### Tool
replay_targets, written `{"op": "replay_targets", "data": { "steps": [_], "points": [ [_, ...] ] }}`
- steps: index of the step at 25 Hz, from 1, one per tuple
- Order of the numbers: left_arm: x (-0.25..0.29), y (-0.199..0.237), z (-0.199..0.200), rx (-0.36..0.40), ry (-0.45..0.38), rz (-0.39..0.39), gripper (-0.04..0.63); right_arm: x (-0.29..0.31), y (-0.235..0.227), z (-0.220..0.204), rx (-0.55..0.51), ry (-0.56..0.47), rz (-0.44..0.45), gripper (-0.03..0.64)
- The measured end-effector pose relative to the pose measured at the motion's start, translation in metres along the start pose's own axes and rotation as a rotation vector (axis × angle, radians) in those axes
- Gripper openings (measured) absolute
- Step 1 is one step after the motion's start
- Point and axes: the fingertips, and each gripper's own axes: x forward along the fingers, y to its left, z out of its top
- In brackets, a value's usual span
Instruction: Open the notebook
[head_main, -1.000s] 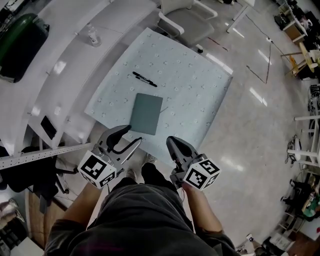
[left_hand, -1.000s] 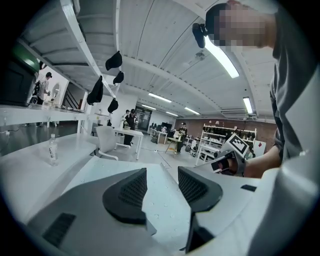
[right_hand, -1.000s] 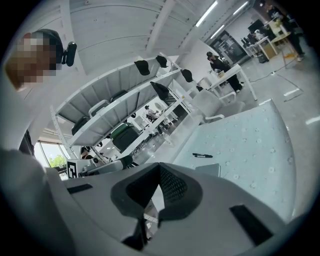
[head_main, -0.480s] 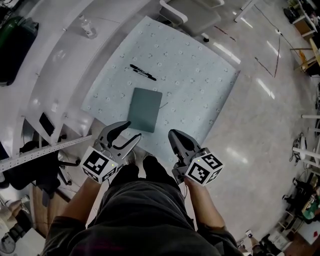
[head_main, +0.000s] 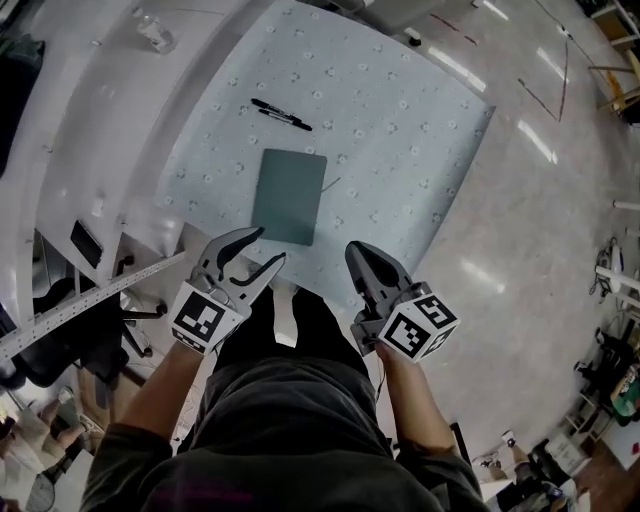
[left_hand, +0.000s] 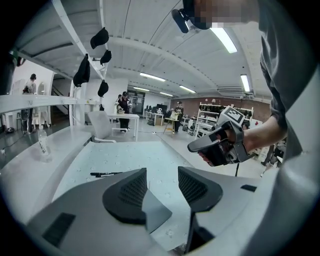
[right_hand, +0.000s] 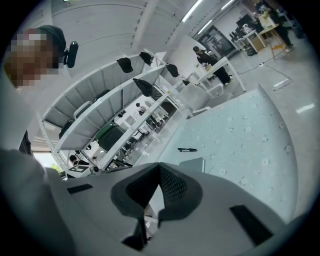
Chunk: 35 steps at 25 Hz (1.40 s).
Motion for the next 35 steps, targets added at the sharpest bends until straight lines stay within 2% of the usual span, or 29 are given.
{"op": "replay_targets", "data": {
  "steps": [11, 19, 31, 35],
  "points": [
    [0.046, -0.002, -0.053, 0.152, 0.049, -0.082, 0.193, -0.001, -0.043, -0.042, 0.074, -0.044, -0.14, 0.002],
    [0.077, -0.014, -0.087, 0.312, 0.098, -0.124, 0.193, -0.002, -0.07, -0.067, 0.113, -0.074, -0.204, 0.002],
    [0.111, -0.028, -0.134, 0.438, 0.114, -0.118, 0.193, -0.017, -0.097, -0.108, 0.159, -0.08, -0.247, 0.002],
    [0.119, -0.032, -0.147, 0.451, 0.122, -0.116, 0.193, -0.019, -0.104, -0.118, 0.171, -0.08, -0.253, 0.002]
  ]
}}
